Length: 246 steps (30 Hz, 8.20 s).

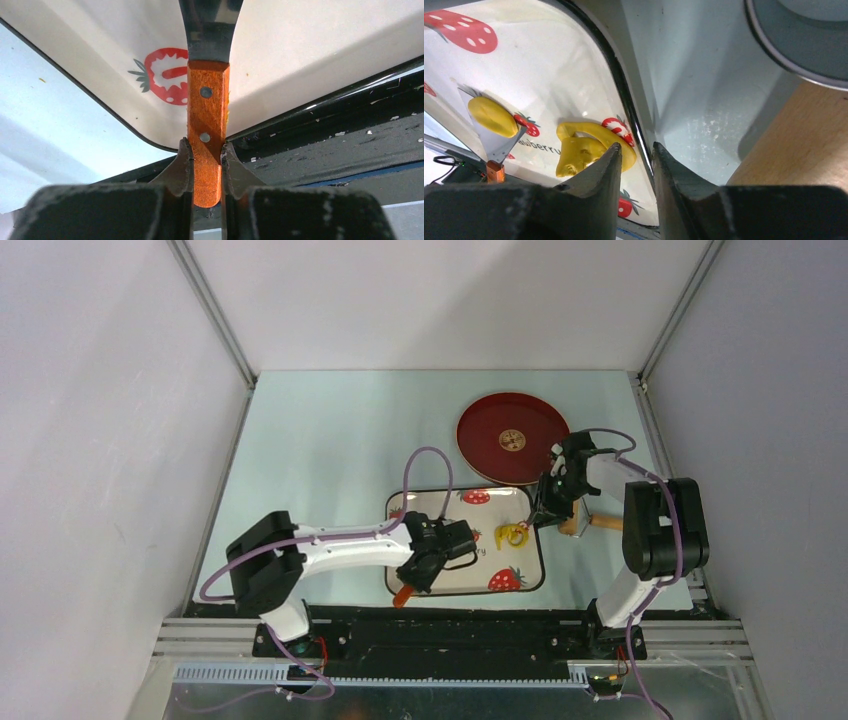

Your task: Roll out the dumpling wrappers from the dough

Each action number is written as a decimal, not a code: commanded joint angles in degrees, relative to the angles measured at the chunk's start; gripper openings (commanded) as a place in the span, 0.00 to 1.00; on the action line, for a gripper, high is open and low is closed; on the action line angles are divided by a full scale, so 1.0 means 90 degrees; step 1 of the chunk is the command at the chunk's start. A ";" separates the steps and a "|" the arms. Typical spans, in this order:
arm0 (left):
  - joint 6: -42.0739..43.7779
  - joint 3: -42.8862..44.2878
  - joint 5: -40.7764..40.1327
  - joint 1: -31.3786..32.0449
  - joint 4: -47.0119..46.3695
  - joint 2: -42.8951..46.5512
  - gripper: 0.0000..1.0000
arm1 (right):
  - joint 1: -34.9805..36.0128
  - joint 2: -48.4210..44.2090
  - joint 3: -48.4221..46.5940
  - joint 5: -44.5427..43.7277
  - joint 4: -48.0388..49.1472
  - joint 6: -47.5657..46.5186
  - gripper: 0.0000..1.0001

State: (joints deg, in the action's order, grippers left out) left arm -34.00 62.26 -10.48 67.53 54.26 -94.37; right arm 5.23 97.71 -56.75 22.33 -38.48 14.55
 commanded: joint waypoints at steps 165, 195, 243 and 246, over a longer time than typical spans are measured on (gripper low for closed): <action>0.6573 -0.0765 0.1241 -0.4386 -0.1976 0.1314 0.00 | 0.0587 0.0096 -0.1614 0.0527 -0.0497 -0.0155 0.66; 0.3741 0.4266 0.0965 -0.2310 -0.0401 -0.2229 0.00 | 0.0107 -0.1377 -0.0202 0.1485 0.2007 0.1465 0.33; 0.3142 0.5649 0.0522 -0.2498 -0.0409 -0.3729 0.00 | 0.1083 0.2166 -0.3001 -0.0185 0.1339 0.1122 0.02; 0.3148 0.5626 0.0449 -0.2495 -0.0405 -0.3636 0.00 | 0.1088 0.2329 -0.3307 -0.0320 0.1108 0.0992 0.03</action>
State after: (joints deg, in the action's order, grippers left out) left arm -4.60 110.39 -4.47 45.45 51.62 -128.11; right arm 14.83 116.64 -81.97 22.79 -25.08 26.55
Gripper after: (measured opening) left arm 0.309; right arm 0.024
